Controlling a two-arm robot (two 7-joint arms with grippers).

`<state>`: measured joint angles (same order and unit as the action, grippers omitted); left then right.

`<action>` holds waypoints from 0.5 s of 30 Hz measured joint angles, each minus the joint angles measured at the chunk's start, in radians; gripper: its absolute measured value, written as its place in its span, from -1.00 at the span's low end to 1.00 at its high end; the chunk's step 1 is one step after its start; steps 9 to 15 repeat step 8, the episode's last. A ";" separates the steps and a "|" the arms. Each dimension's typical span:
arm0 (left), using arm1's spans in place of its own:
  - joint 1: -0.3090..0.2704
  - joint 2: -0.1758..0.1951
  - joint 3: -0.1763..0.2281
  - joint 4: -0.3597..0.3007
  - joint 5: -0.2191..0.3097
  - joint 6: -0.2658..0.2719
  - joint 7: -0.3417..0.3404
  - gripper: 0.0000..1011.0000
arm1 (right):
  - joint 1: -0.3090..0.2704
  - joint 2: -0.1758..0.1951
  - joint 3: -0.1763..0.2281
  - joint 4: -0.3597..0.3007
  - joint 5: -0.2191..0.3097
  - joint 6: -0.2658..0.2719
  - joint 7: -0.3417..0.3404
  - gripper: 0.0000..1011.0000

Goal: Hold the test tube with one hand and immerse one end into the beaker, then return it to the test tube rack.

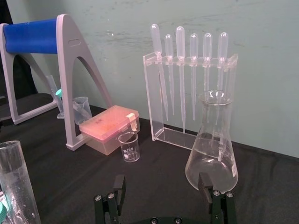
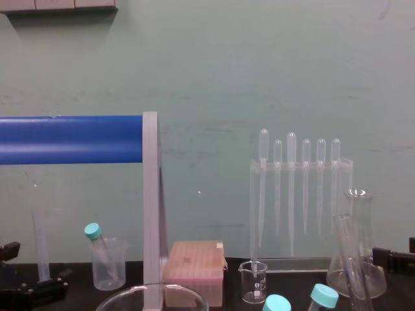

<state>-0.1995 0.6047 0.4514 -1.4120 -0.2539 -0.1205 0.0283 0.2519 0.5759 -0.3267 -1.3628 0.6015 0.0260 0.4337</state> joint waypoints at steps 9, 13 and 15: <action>0.000 0.000 0.000 0.000 0.000 0.000 0.000 0.98 | -0.001 0.002 0.001 -0.003 0.000 -0.001 -0.004 0.98; 0.000 0.000 0.000 0.000 0.000 0.000 0.000 0.98 | -0.001 0.002 0.001 -0.003 0.000 -0.001 -0.004 0.98; 0.000 0.000 0.000 0.000 0.000 0.000 0.000 0.98 | -0.001 0.002 0.001 -0.003 0.000 -0.001 -0.004 0.98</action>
